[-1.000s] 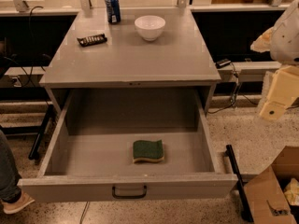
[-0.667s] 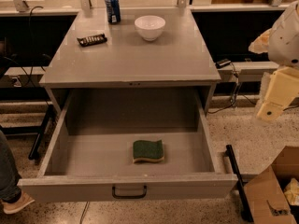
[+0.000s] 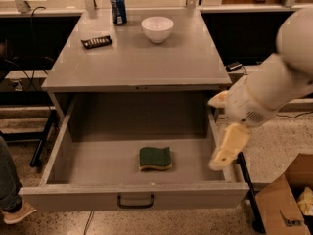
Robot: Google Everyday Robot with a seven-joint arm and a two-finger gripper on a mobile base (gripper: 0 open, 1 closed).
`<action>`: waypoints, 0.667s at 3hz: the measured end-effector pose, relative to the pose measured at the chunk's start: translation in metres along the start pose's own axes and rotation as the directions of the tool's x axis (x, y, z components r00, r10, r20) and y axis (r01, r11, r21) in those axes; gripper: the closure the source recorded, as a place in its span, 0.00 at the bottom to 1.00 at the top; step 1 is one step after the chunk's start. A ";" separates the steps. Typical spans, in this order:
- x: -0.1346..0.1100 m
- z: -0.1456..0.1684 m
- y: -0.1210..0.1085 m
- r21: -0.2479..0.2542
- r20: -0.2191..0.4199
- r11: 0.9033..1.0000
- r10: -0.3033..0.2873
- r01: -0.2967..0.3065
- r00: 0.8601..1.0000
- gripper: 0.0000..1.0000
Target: Pick sponge from top drawer and place on counter
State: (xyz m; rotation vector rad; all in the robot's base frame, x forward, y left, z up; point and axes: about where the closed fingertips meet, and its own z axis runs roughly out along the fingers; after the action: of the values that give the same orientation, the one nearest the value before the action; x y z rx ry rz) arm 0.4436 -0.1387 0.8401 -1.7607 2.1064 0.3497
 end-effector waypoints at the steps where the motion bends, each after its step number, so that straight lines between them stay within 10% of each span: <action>1: -0.015 0.077 0.015 -0.063 0.125 0.998 0.028 -0.021 0.992 0.00; 2: -0.022 0.081 0.003 -0.013 0.145 1.000 0.029 -0.028 0.989 0.00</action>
Offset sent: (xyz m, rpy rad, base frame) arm -0.0043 0.0406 -0.0539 0.1134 0.0415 0.0121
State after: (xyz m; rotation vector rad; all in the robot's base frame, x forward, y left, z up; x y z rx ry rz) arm 0.4537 -0.0848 0.7765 -1.6597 2.0324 0.4836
